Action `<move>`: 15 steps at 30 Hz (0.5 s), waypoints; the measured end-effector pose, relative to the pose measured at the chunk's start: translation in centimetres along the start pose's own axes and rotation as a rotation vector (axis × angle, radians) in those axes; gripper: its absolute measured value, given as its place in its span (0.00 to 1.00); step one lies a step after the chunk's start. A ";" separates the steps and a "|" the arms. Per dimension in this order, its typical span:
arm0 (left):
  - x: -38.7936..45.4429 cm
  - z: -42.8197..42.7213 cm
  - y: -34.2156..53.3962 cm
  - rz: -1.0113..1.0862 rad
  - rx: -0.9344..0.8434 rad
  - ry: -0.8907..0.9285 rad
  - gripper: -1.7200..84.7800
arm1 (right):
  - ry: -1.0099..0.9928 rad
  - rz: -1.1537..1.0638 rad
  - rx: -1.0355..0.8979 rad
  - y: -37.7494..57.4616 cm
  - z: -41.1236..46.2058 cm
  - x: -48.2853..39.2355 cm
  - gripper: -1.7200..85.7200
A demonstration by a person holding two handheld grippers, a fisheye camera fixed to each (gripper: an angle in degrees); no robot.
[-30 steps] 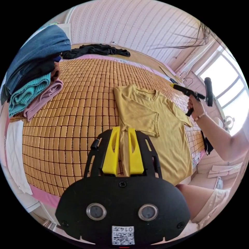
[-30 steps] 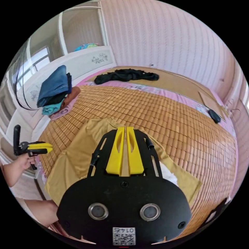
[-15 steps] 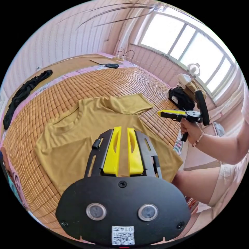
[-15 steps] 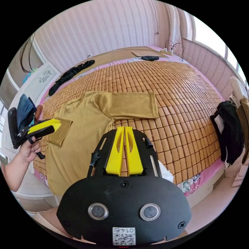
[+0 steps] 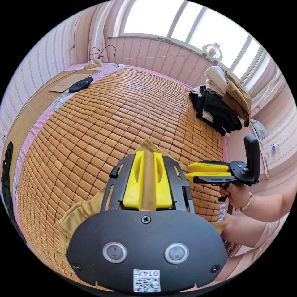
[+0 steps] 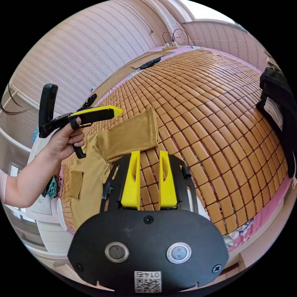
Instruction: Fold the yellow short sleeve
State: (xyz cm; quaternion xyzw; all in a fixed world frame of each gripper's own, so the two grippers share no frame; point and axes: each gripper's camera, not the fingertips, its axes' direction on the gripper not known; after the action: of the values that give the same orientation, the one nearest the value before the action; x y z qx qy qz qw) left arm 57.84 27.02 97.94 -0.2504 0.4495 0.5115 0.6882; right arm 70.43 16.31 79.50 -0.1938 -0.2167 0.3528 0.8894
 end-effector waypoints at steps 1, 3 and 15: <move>0.1 0.6 -0.7 0.003 -0.008 -0.004 0.09 | -0.006 0.003 0.003 -0.2 -0.1 0.2 0.12; 0.7 2.6 -2.8 0.023 -0.028 -0.009 0.10 | -0.019 0.005 -0.003 -0.7 -0.1 0.9 0.11; -1.7 2.8 -2.8 0.005 -0.077 0.065 0.01 | -0.180 -0.009 0.021 -2.2 -3.4 2.7 0.03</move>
State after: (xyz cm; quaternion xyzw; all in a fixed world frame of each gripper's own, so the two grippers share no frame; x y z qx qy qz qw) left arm 61.32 27.45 100.45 -0.2919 0.4523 0.5216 0.6620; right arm 75.13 16.08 78.42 -0.1511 -0.2928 0.3669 0.8699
